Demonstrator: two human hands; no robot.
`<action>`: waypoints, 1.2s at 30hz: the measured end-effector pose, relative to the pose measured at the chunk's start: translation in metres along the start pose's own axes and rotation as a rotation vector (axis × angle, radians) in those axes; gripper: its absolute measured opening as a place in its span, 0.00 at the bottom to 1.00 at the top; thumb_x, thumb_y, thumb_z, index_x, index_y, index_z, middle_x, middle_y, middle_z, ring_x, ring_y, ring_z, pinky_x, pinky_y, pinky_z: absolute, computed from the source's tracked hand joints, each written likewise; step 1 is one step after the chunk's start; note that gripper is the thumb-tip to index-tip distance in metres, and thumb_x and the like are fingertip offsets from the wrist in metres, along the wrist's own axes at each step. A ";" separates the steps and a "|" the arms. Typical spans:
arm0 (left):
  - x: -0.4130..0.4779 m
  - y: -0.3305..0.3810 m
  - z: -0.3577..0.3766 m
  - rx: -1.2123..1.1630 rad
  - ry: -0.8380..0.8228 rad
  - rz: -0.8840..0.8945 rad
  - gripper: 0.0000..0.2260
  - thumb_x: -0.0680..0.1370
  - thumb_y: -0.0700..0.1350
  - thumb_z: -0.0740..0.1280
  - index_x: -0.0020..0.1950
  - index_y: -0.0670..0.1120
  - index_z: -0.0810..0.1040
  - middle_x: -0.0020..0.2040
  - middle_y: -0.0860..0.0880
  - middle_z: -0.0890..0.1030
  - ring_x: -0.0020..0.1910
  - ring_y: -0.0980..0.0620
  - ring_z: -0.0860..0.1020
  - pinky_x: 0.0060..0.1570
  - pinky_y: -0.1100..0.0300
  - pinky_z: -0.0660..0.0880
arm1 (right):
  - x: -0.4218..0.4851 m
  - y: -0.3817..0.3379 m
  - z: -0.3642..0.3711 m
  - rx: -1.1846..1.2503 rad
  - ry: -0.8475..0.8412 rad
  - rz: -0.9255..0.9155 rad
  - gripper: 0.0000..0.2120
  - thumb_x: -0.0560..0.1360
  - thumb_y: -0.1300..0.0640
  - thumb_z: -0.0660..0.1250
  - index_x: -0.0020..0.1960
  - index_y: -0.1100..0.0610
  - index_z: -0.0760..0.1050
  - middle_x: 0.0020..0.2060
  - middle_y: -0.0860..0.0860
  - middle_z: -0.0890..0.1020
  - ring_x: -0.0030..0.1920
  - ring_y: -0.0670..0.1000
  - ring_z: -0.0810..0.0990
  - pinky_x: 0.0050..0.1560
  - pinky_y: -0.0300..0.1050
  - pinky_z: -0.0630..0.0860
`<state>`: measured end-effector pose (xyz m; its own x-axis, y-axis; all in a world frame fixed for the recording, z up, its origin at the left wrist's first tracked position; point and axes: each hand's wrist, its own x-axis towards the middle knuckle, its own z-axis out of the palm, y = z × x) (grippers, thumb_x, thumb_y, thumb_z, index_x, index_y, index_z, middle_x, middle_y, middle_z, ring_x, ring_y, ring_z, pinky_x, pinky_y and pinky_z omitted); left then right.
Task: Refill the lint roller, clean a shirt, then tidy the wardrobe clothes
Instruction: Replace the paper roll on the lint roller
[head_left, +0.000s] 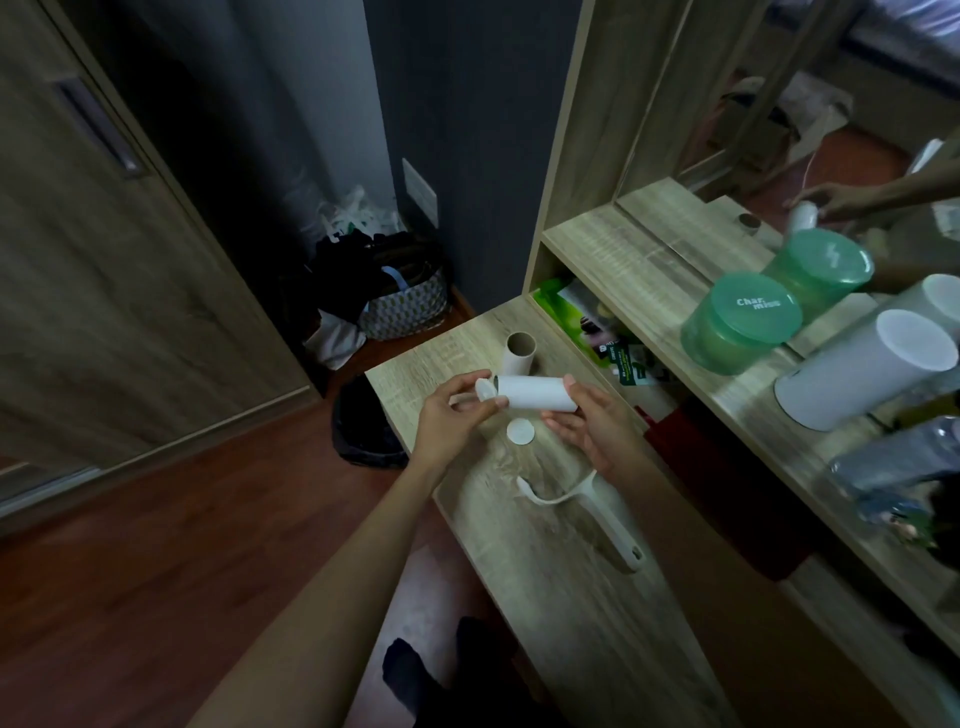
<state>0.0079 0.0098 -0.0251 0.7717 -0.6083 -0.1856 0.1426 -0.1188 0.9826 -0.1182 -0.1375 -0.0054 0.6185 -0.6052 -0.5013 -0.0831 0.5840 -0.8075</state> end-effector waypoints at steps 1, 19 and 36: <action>0.001 -0.006 -0.001 -0.004 0.035 -0.022 0.14 0.70 0.44 0.77 0.54 0.51 0.83 0.49 0.54 0.83 0.50 0.46 0.82 0.53 0.51 0.80 | 0.000 0.001 0.000 -0.007 0.003 -0.013 0.08 0.77 0.54 0.66 0.54 0.57 0.75 0.52 0.60 0.80 0.48 0.58 0.85 0.44 0.45 0.81; 0.029 -0.058 -0.020 0.630 0.087 -0.049 0.13 0.74 0.45 0.72 0.58 0.48 0.82 0.52 0.45 0.78 0.50 0.50 0.78 0.49 0.62 0.70 | 0.006 0.014 -0.018 -0.052 -0.060 -0.035 0.14 0.77 0.59 0.65 0.62 0.56 0.72 0.63 0.62 0.75 0.53 0.63 0.82 0.50 0.49 0.81; -0.007 0.048 -0.086 -0.131 -0.056 -0.058 0.16 0.76 0.38 0.69 0.64 0.46 0.76 0.57 0.42 0.81 0.49 0.43 0.83 0.46 0.62 0.80 | -0.004 -0.001 0.085 -0.138 -0.444 -0.097 0.16 0.77 0.61 0.64 0.64 0.58 0.69 0.62 0.58 0.74 0.58 0.59 0.80 0.56 0.50 0.79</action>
<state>0.0628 0.0759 0.0233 0.7243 -0.6469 -0.2388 0.2688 -0.0540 0.9617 -0.0539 -0.0895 0.0234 0.9004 -0.3454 -0.2646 -0.0934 0.4407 -0.8928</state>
